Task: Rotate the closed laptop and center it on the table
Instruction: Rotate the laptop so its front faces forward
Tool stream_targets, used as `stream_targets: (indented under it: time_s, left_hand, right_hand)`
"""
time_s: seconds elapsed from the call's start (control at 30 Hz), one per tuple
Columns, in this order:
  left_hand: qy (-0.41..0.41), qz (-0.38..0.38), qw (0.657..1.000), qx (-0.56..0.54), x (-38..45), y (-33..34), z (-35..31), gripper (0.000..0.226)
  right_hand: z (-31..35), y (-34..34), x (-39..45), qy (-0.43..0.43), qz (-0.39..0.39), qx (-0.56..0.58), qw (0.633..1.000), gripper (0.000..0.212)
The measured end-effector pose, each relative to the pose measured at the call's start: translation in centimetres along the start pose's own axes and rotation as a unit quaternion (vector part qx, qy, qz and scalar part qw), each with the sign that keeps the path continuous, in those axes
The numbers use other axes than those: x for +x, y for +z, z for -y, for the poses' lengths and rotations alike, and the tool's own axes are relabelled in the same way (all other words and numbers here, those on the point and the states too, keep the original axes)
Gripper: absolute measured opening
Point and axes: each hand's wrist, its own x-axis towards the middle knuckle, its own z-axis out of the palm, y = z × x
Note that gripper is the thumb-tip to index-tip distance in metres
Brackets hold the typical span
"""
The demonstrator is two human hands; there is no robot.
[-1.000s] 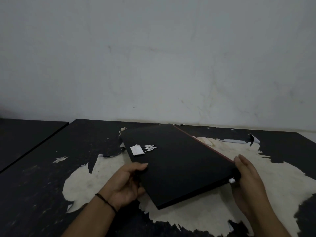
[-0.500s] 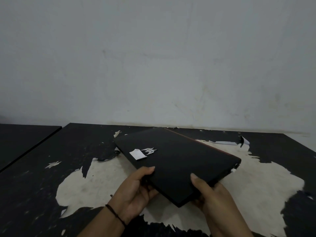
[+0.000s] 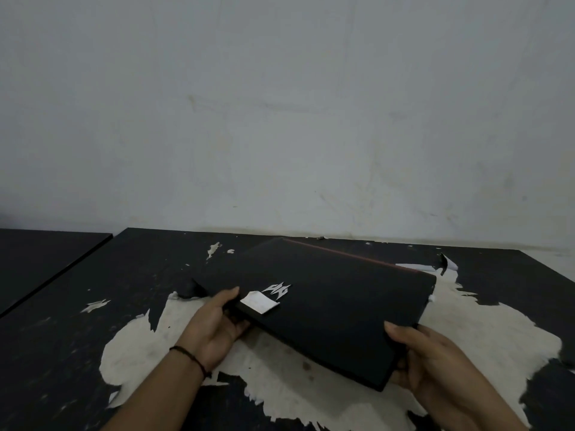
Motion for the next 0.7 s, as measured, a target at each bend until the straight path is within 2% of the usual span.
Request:
stream_targets:
  time_s: [0.07, 0.2, 0.47, 0.6, 0.7]
  left_hand:
    - [0.002, 0.003, 1.000, 0.001, -0.1, -0.5, 0.0, 0.019]
    - [0.015, 0.020, 1.000, -0.003, -0.9, -0.8, 0.0, 0.027]
    - [0.041, 0.041, 0.997, 0.052, -0.9, -1.1, 0.9, 0.032]
    - [0.018, 0.062, 0.993, 0.097, -0.1, -1.0, 0.8, 0.045]
    - [0.031, 0.051, 0.990, 0.126, 0.8, -0.5, 0.9, 0.053]
  right_hand:
    - [0.4, -0.5, 0.8, -0.001, -0.011, 0.002, 1.000, 0.035]
    - [1.0, -1.2, 3.3, 0.001, -0.073, -0.002, 0.997, 0.018]
    - [1.9, -1.6, 8.0, 0.014, -0.140, 0.021, 0.990, 0.015]
    - [2.5, -2.6, 10.2, 0.004, -0.176, 0.056, 0.983, 0.012]
    - [1.8, -3.7, 11.5, 0.017, -0.195, 0.065, 0.978, 0.011]
